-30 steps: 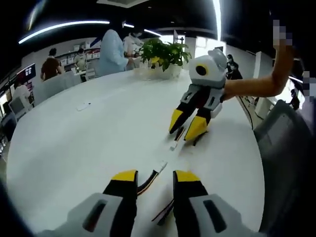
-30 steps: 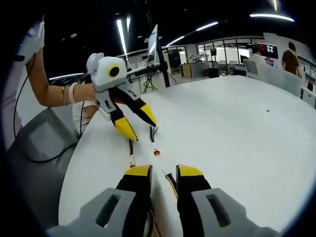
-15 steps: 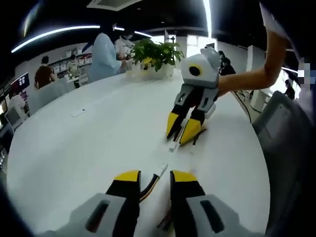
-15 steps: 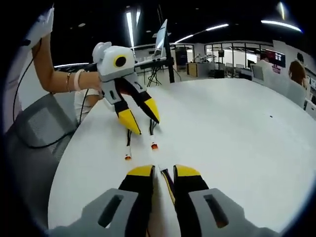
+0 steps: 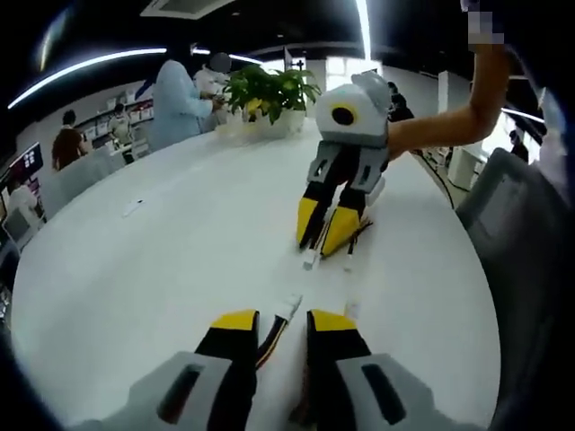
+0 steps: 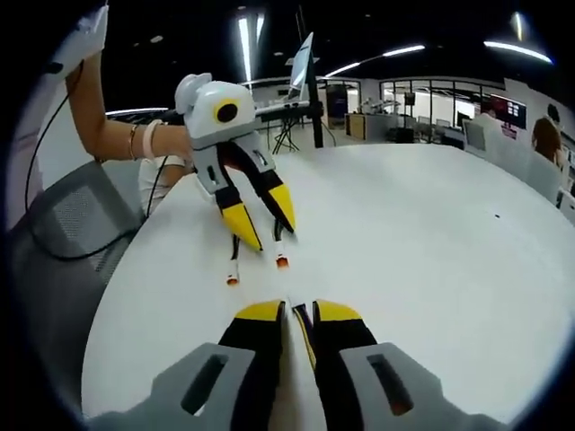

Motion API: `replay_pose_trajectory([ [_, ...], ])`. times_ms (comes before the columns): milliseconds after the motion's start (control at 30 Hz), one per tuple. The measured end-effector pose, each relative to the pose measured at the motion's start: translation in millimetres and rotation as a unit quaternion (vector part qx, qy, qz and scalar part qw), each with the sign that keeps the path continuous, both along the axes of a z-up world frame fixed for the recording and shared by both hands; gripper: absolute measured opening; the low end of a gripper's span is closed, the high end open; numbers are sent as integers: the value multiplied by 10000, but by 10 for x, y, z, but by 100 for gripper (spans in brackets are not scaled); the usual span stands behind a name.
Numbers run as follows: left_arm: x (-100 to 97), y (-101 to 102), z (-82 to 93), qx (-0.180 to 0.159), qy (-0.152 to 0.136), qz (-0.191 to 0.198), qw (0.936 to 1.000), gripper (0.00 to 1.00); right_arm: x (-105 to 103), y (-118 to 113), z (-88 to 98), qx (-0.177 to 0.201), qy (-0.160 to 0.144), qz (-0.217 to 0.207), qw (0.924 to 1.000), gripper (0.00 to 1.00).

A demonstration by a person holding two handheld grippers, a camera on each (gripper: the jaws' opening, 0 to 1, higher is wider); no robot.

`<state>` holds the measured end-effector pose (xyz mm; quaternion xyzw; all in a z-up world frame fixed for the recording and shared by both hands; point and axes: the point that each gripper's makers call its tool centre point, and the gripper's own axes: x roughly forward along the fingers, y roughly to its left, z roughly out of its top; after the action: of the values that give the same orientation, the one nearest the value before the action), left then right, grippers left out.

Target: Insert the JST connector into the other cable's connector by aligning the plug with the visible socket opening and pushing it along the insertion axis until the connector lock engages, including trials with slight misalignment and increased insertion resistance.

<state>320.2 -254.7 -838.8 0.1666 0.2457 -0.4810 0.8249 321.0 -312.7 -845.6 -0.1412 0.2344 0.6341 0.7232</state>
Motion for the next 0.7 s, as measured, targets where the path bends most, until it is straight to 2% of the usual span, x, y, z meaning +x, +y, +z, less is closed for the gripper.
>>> replay_pose_trajectory([
  [300, 8, -44, 1, -25, -88, -77, 9999, 14, 6, 7, -26, -62, -110, 63, 9999, 7],
  [700, -11, -59, -42, -8, -139, -200, 9997, 9, -5, 23, -34, -55, -174, 132, 9997, 6],
])
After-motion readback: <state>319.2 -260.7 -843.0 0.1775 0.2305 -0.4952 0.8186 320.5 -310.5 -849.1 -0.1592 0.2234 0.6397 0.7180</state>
